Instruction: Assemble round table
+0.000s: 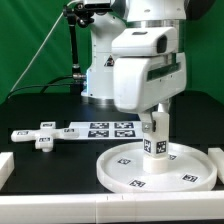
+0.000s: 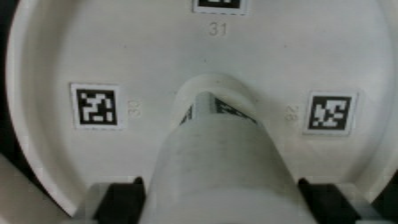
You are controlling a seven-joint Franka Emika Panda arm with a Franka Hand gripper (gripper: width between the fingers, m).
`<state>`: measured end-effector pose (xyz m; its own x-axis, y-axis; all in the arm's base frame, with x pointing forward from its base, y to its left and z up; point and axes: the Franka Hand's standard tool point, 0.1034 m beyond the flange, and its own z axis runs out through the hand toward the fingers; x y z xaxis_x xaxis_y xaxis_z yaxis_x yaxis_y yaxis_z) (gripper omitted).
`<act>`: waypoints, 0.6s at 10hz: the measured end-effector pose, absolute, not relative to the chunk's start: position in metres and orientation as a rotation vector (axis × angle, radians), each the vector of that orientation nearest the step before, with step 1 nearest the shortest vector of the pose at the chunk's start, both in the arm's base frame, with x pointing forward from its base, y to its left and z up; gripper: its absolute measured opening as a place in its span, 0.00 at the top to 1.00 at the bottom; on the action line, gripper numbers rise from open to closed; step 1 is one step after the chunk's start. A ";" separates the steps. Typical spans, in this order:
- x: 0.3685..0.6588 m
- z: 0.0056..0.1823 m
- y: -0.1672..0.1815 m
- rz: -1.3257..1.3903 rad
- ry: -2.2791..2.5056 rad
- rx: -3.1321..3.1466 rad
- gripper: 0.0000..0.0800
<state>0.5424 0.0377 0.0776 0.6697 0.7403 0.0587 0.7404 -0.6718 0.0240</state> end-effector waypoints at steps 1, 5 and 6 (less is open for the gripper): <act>0.543 0.078 0.037 -0.115 -1.177 -2.904 0.49; 0.543 0.077 0.037 -0.151 -0.566 -3.039 0.49; 0.543 0.077 0.037 -0.150 -0.509 -3.047 0.49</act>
Offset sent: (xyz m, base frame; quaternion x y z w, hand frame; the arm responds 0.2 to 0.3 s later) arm -0.0074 -0.0030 -0.0009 0.0088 0.0332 0.2926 0.9556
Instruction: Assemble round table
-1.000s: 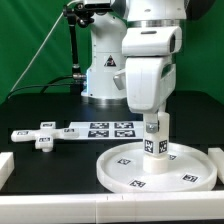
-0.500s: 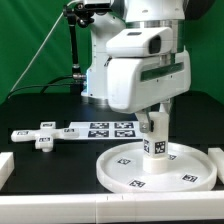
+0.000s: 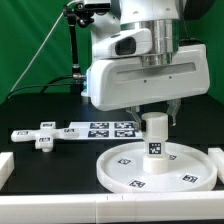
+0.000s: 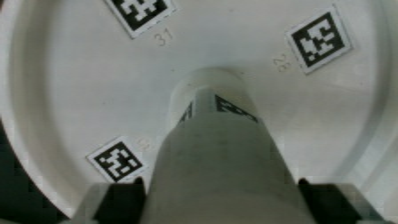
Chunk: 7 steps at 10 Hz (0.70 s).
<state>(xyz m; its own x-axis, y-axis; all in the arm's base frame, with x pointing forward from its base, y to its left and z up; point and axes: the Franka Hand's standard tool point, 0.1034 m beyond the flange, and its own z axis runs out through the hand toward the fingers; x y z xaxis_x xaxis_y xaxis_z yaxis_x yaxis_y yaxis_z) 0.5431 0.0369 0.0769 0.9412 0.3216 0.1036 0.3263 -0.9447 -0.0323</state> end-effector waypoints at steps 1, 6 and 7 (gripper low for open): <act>0.543 0.077 0.037 -0.148 -0.396 -3.057 0.49; 0.542 0.076 0.035 -0.123 0.253 -3.043 0.49; 0.542 0.076 0.036 -0.114 0.433 -3.019 0.49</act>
Offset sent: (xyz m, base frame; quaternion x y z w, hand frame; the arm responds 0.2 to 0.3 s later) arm 0.0000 0.0000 0.0000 0.0000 0.0000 0.1296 0.9916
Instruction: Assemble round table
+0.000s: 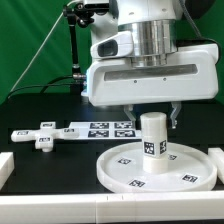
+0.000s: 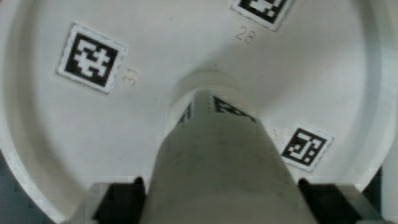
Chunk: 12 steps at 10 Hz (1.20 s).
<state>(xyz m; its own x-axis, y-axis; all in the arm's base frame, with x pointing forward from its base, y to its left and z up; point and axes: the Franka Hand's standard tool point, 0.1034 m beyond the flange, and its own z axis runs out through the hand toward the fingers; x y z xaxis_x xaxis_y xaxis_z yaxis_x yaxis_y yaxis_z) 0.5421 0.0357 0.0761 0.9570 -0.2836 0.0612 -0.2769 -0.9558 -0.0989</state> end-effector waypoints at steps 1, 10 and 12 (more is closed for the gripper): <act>0.542 0.076 0.035 -0.110 0.562 -2.996 0.49; 0.543 0.076 0.037 -0.021 1.664 -2.455 0.49; 0.543 0.076 0.041 0.007 1.880 -2.281 0.49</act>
Offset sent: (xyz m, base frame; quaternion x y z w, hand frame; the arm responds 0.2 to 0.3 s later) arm 0.0000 0.0000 0.0000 0.0000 0.0000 0.1938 0.9810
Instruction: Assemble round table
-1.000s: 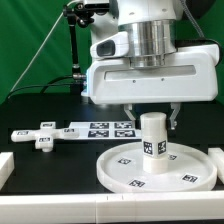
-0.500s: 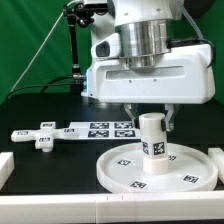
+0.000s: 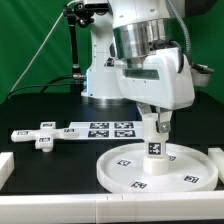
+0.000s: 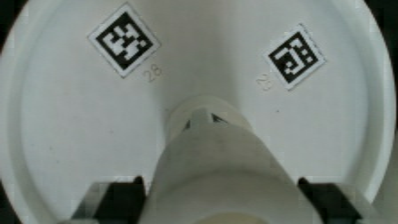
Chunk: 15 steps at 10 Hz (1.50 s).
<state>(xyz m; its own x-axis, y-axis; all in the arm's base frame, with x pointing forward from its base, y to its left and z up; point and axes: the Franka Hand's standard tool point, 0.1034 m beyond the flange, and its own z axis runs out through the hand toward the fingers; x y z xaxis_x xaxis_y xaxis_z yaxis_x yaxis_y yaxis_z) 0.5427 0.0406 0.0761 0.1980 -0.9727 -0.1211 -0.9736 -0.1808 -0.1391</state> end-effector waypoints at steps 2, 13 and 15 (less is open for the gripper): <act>0.543 0.076 0.043 0.052 2.086 -2.081 0.49; 0.544 0.076 0.041 -0.015 1.409 -2.588 0.19; 0.551 0.079 0.044 -0.026 1.018 -2.790 0.19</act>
Offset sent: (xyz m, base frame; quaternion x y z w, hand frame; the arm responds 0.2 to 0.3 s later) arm 0.0000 0.0000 0.0000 0.0000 0.0000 0.0000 1.0000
